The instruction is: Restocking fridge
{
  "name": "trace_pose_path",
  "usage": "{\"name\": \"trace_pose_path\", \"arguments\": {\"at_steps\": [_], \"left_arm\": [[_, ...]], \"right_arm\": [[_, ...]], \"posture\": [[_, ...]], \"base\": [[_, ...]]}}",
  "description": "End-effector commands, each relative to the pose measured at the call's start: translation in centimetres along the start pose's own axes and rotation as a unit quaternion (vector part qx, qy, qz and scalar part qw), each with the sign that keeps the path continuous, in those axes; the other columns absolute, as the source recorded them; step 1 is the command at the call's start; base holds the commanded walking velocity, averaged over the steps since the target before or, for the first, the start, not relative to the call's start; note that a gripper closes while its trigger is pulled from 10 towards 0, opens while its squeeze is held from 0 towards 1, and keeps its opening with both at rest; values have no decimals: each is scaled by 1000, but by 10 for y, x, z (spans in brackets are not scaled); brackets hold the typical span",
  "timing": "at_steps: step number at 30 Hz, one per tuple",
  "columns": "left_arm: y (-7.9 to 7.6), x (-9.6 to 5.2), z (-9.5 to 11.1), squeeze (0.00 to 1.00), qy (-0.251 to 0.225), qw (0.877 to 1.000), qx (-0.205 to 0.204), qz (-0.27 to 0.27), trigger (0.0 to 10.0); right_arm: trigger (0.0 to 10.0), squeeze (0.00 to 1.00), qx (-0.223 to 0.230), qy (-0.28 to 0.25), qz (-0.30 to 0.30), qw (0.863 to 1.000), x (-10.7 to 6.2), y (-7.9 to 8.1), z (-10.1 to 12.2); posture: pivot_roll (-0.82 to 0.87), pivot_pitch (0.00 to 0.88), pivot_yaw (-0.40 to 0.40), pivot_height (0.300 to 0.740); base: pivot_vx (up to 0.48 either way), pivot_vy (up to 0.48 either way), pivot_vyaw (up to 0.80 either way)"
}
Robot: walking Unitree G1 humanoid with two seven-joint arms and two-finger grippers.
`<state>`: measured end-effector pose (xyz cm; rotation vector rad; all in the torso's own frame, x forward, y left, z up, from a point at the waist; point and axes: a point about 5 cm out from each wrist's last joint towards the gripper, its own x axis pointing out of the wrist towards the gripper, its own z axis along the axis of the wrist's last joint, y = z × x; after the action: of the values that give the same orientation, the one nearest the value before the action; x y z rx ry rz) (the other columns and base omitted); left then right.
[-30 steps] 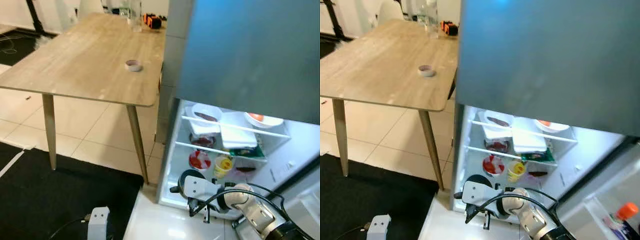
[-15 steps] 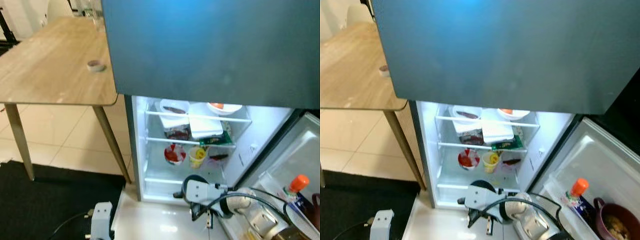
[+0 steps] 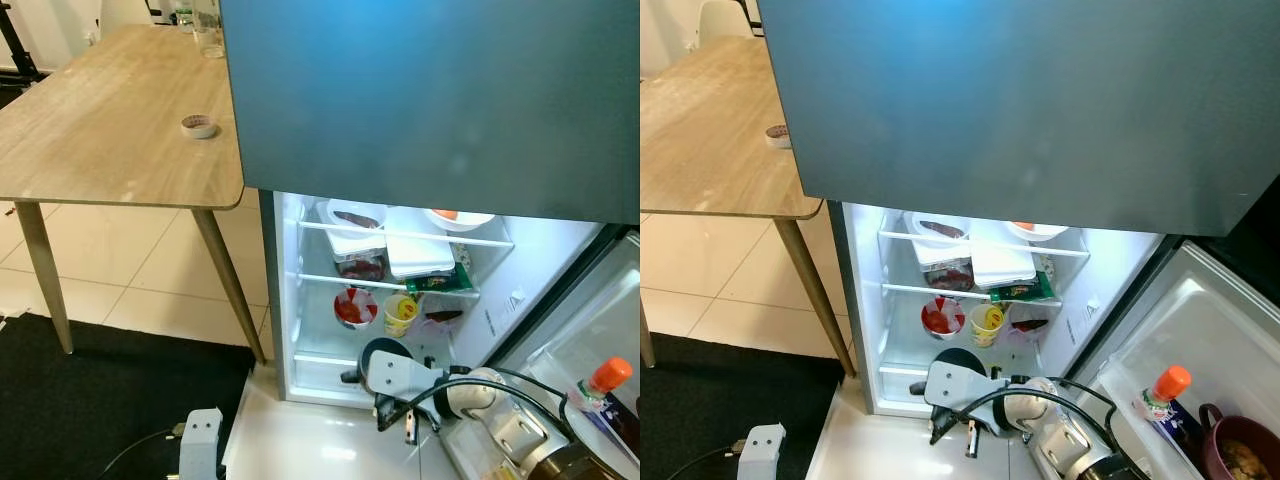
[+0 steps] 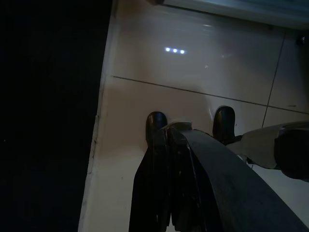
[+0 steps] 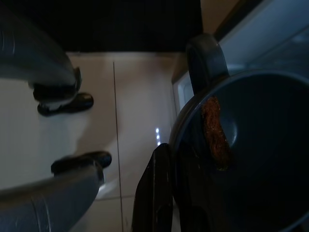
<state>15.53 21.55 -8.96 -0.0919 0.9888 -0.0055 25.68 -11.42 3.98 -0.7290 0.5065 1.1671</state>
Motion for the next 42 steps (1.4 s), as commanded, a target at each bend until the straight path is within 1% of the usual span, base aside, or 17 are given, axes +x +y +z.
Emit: {"name": "trace_pose_path", "arguments": {"at_steps": [1, 10, 12, 14, 18, 21, 24, 31, 42], "left_arm": [[2, -1, -5, 0, 6, 1000, 0, 5, 10000], [2, -1, -2, 0, 4, 1000, 2, 5, 10000], [1, -1, -2, 0, 3, 1000, 2, 4, 10000], [1, 0, -2, 0, 3, 1000, 2, 4, 10000], [0, 0, -2, 0, 3, 1000, 0, 3, 10000], [-1, 0, -2, 0, 3, 1000, -1, 3, 10000], [-1, 0, -1, 0, 3, 1000, -1, 3, 10000], [0, 0, -1, 0, 6, 1000, 13, -2, 10000], [0, 0, 0, 0, 5, 1000, 15, -5, 10000]], "right_arm": [[10000, 0, 2, -2, -5, 1000, -1, -3, -1], [10000, 0, -4, -13, -7, 1000, 0, -6, 2], [10000, 0, -2, -28, -8, 1000, -1, -8, 6], [10000, 0, 0, -39, -9, 999, -2, -9, 10], [10000, 0, 0, -40, -16, 999, -3, -13, 11], [10000, 0, -12, -14, -24, 1000, -1, -14, 4], [10000, 0, -13, -10, -25, 1000, -1, -14, 3], [10000, 0, -12, -9, -28, 1000, -1, -14, 1], [10000, 0, -13, -4, -26, 1000, -2, -14, -2]], "posture": [[-30, 0, -50, 740], [-28, 0, -50, 740], [-28, 0, -50, 740], [-28, 0, -50, 740], [-29, 0, -51, 740], [-29, 0, -50, 740], [-29, 0, -50, 740], [-36, 0, -45, 740], [-37, 0, -46, 740]], "base": [[0, 0, 0], [0, 0, 0], [0, 0, 0], [0, 0, 616], [0, 0, 769], [0, 0, 165], [0, 0, 0], [0, 0, 0], [304, 0, 0]]}}
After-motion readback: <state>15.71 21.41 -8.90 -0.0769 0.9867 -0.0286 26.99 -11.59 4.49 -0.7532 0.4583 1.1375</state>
